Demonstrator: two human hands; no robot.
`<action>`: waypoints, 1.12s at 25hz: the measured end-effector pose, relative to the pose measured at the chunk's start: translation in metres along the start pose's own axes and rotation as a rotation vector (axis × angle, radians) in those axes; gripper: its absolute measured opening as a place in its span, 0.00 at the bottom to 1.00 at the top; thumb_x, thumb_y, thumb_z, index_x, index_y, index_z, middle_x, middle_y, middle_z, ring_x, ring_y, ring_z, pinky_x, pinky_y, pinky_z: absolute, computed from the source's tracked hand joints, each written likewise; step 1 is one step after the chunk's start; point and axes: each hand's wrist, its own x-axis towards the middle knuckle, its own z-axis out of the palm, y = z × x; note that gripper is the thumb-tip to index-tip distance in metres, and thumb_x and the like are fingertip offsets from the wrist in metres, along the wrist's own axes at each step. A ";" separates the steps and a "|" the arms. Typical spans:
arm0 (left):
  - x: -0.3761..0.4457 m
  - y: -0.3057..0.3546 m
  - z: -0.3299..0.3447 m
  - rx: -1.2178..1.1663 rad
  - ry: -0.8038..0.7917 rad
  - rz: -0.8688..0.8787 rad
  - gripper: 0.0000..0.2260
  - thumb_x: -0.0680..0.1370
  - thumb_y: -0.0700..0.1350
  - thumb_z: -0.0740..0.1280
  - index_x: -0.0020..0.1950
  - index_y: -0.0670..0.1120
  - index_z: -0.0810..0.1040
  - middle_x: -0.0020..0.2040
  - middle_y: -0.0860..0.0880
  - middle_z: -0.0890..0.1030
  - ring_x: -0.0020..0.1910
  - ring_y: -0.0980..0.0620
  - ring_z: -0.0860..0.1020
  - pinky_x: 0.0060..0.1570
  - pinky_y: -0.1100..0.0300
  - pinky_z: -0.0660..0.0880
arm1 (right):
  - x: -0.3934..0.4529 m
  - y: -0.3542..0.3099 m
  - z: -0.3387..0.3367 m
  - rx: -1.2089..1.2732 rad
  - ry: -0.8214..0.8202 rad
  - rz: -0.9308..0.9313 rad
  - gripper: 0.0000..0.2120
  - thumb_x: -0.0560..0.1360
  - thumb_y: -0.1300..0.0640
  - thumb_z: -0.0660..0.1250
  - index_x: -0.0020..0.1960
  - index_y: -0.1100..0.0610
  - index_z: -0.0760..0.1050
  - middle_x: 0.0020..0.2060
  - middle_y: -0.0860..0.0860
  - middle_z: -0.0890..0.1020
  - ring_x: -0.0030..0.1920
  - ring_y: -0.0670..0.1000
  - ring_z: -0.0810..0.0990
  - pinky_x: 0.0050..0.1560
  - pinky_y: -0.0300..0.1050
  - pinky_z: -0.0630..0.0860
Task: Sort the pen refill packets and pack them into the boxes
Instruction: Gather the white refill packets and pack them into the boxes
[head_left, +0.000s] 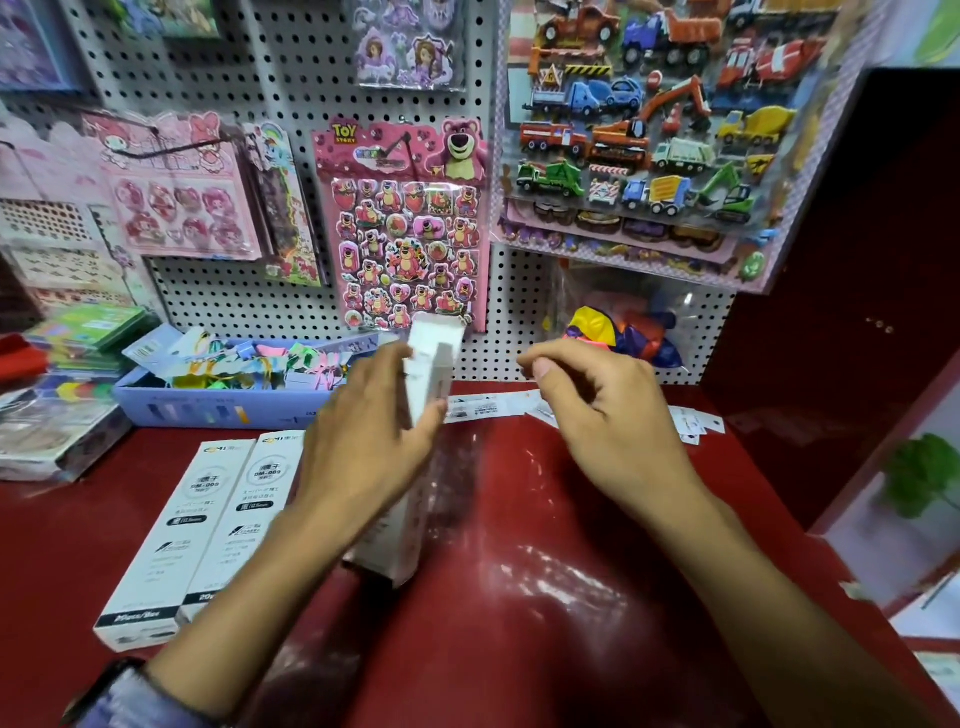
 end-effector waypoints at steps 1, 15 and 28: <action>0.007 -0.011 0.003 0.056 -0.065 -0.073 0.22 0.75 0.58 0.66 0.65 0.52 0.66 0.60 0.45 0.77 0.54 0.39 0.78 0.46 0.50 0.73 | 0.003 0.015 0.000 0.001 -0.044 0.075 0.09 0.77 0.57 0.64 0.47 0.54 0.83 0.39 0.44 0.85 0.41 0.44 0.81 0.46 0.42 0.77; 0.065 -0.009 0.151 0.345 -0.564 0.161 0.24 0.74 0.49 0.62 0.69 0.45 0.68 0.69 0.42 0.70 0.68 0.41 0.66 0.68 0.48 0.63 | 0.015 0.180 0.003 -0.744 -0.505 0.581 0.37 0.70 0.45 0.69 0.76 0.50 0.59 0.77 0.54 0.58 0.76 0.58 0.58 0.70 0.57 0.61; 0.072 0.011 0.159 0.029 -0.556 0.193 0.10 0.70 0.40 0.66 0.37 0.50 0.65 0.42 0.47 0.70 0.50 0.37 0.74 0.45 0.51 0.70 | 0.012 0.169 -0.018 -1.001 -0.610 0.485 0.23 0.73 0.44 0.63 0.66 0.50 0.71 0.66 0.52 0.72 0.69 0.58 0.63 0.67 0.60 0.59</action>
